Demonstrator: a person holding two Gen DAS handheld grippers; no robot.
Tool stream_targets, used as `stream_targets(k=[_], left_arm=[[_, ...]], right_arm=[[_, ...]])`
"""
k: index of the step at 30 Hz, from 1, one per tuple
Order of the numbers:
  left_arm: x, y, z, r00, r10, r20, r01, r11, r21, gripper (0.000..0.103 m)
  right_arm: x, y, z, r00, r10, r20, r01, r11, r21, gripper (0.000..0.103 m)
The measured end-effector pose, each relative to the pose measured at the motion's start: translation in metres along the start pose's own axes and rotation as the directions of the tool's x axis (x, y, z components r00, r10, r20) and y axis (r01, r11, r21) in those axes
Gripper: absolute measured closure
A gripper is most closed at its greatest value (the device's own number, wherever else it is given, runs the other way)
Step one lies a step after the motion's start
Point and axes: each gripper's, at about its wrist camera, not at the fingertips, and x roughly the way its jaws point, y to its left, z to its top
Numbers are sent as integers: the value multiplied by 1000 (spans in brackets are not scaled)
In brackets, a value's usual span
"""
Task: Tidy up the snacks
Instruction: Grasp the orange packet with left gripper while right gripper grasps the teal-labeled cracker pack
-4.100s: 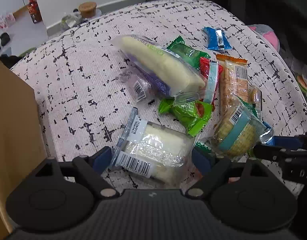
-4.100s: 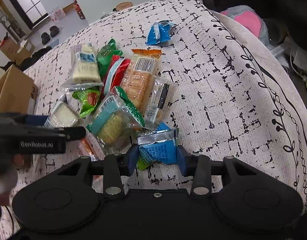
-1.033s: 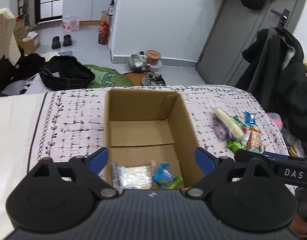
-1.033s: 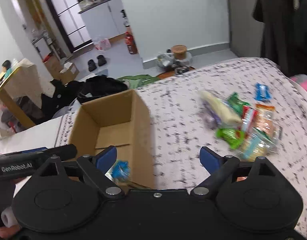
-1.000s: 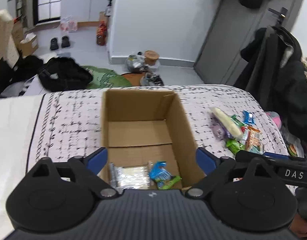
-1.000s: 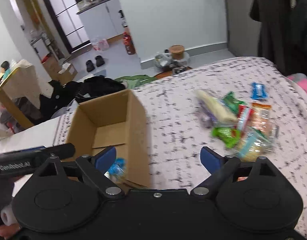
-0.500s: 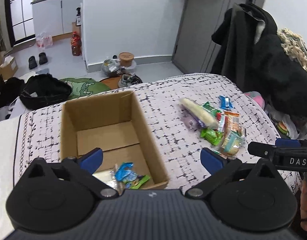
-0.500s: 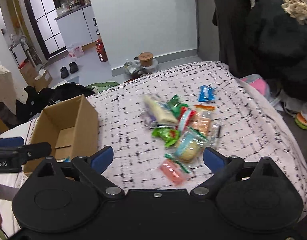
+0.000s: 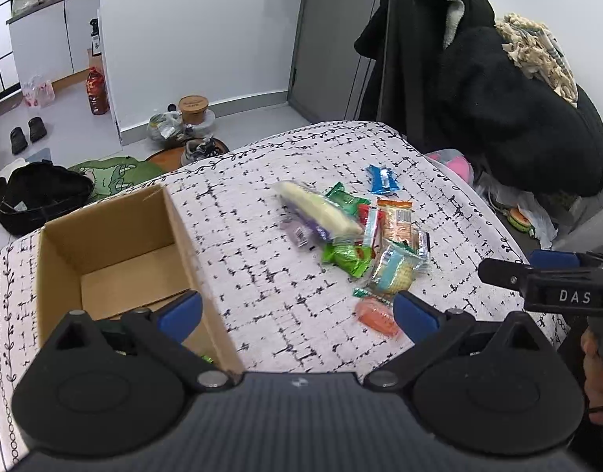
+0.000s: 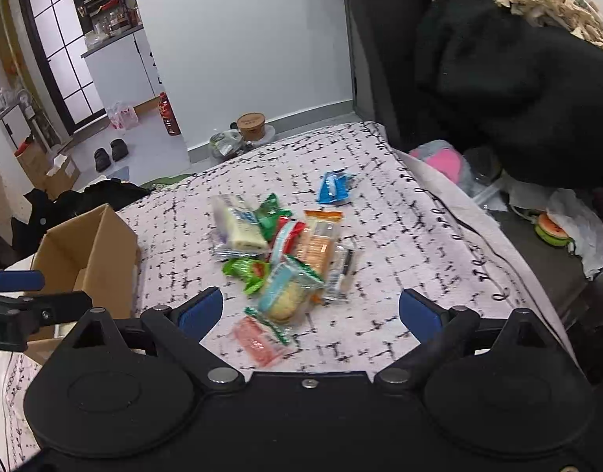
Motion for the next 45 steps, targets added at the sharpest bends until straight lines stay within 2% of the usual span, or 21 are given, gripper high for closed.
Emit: stream_targets(k=[7, 10, 16, 21, 27, 33, 42, 45], left_arm=[[23, -17, 5, 999, 3, -54, -3, 1000, 0, 2], [32, -22, 6, 999, 5, -54, -5, 1000, 1, 3], [52, -35, 6, 998, -8, -56, 10, 1000, 25, 4], [76, -40, 4, 993, -49, -108, 48, 999, -11, 17], [105, -42, -3, 982, -74, -171, 65, 996, -58, 31], [131, -46, -10, 966, -118, -232, 97, 990, -102, 31], [157, -51, -13, 957, -94, -273, 71, 993, -93, 31], [162, -53, -14, 960, -81, -269, 61, 995, -80, 31]], right_arm=[[4, -18, 0, 1000, 1, -13, -1, 1000, -1, 6], [9, -25, -1, 1000, -3, -18, 3, 1000, 5, 7], [25, -36, 0, 998, 19, -59, -17, 999, 30, 18], [40, -40, 0, 994, 44, -102, -38, 997, 61, 34], [56, -45, -2, 986, 74, -149, -59, 993, 101, 45], [67, -45, -1, 981, 78, -178, -61, 993, 97, 46], [78, -50, 2, 976, 76, -204, -56, 993, 102, 46], [83, -51, 0, 973, 78, -215, -55, 992, 112, 46]])
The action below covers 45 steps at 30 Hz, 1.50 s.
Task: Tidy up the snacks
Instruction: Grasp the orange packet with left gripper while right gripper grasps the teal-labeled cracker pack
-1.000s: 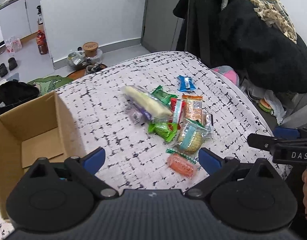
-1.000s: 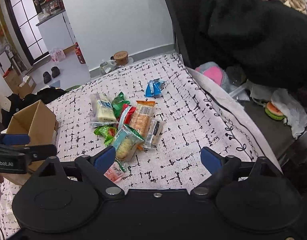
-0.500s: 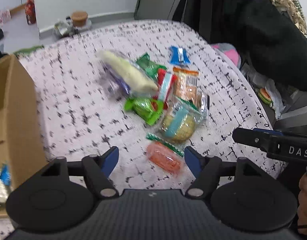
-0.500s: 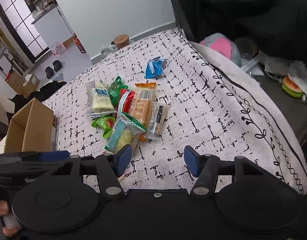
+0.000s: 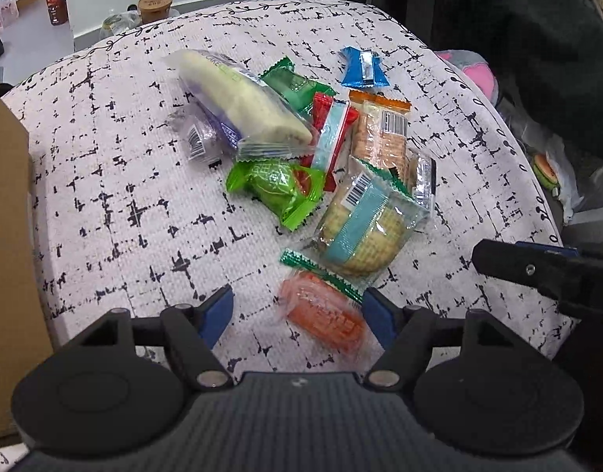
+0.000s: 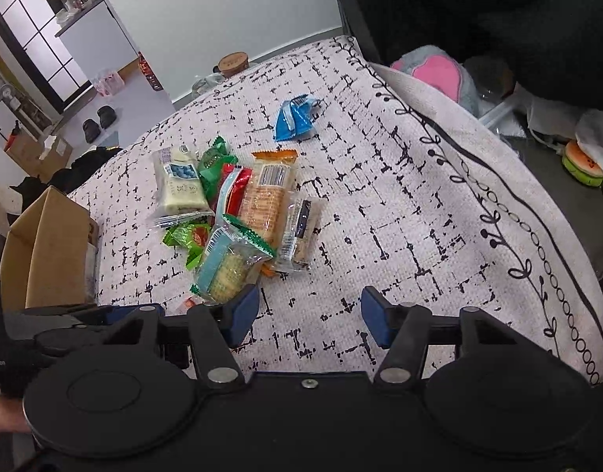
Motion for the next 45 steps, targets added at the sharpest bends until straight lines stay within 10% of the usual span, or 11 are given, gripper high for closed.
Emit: stream_targets(k=[13, 20, 35, 45], left_arm=[[-7, 14, -11, 999, 36, -29, -36, 999, -5, 33], [-9, 18, -10, 1000, -18, -14, 18, 999, -30, 74], [-17, 36, -7, 1000, -4, 10, 5, 994, -112, 84], [-27, 45, -6, 999, 1, 38, 5, 989, -146, 85]], right_arm=[[19, 16, -6, 998, 61, -19, -60, 998, 21, 46], [28, 31, -4, 996, 84, -21, -84, 996, 31, 46], [59, 40, 5, 999, 43, -17, -41, 992, 116, 43], [47, 51, 3, 996, 85, 4, -85, 993, 78, 78]])
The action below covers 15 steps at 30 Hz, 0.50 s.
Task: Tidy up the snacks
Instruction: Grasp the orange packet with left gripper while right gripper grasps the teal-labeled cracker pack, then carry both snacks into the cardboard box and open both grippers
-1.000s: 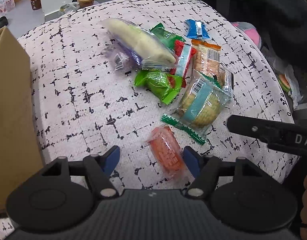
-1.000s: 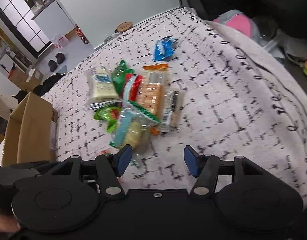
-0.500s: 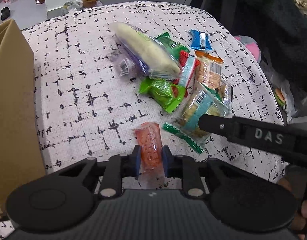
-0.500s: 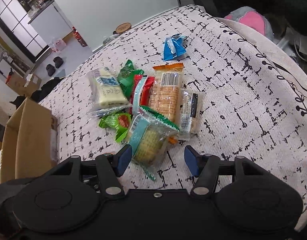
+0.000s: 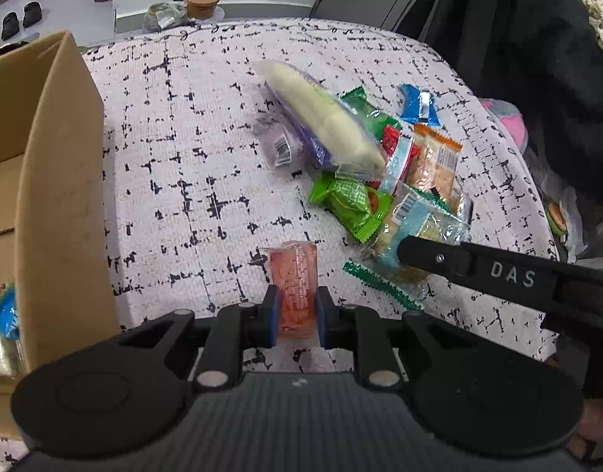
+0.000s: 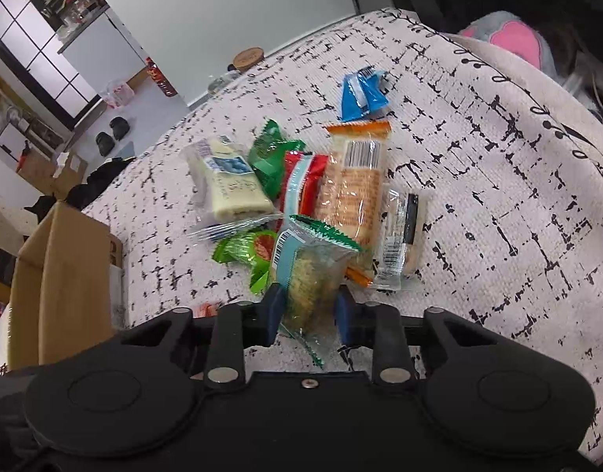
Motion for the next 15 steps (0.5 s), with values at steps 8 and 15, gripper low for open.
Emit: stream_targets(k=[8, 15], left_arm=[[-21, 0, 1, 999, -19, 48, 19, 1000, 0, 86], [-50, 4, 5, 992, -30, 124, 29, 1000, 7, 86]], right_arm=[[-21, 12, -1, 999, 19, 38, -18, 1000, -25, 84], [-40, 28, -2, 996, 43, 83, -39, 998, -51, 85]])
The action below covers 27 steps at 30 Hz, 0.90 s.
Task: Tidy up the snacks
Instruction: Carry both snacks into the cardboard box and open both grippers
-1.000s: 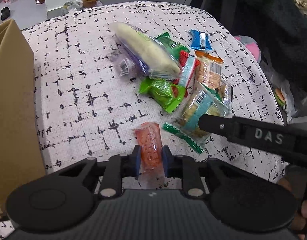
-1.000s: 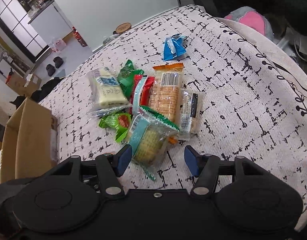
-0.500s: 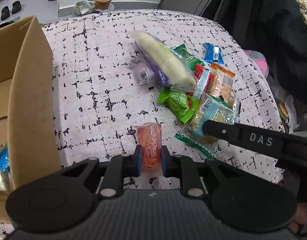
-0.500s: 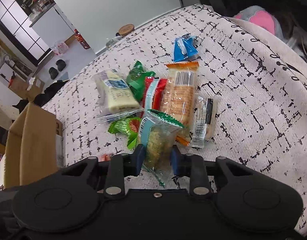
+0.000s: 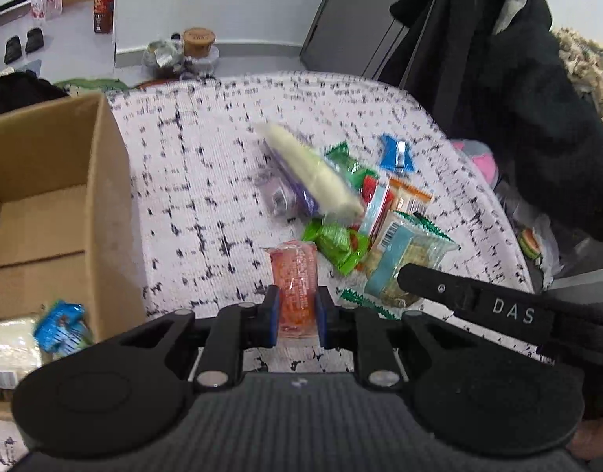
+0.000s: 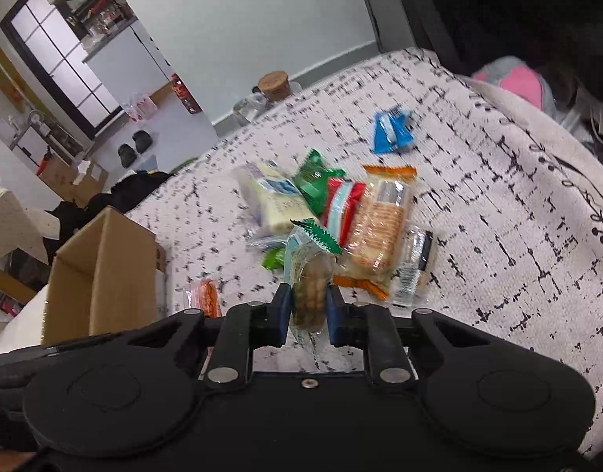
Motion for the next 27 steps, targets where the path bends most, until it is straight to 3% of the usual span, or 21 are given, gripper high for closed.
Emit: stream_targets(k=[7, 18, 27], left_arm=[[-32, 12, 12, 997, 25, 79, -23, 999, -22, 86], [-68, 38, 17, 989, 22, 146, -13, 998, -60, 86], [-100, 65, 16, 979, 57, 193, -40, 995, -89, 85]], right_arm=[[-12, 29, 4, 998, 33, 46, -32, 999, -35, 85], [-21, 79, 8, 991, 75, 107, -64, 993, -95, 85], [-22, 116, 7, 979, 157, 127, -137, 979, -154, 85]])
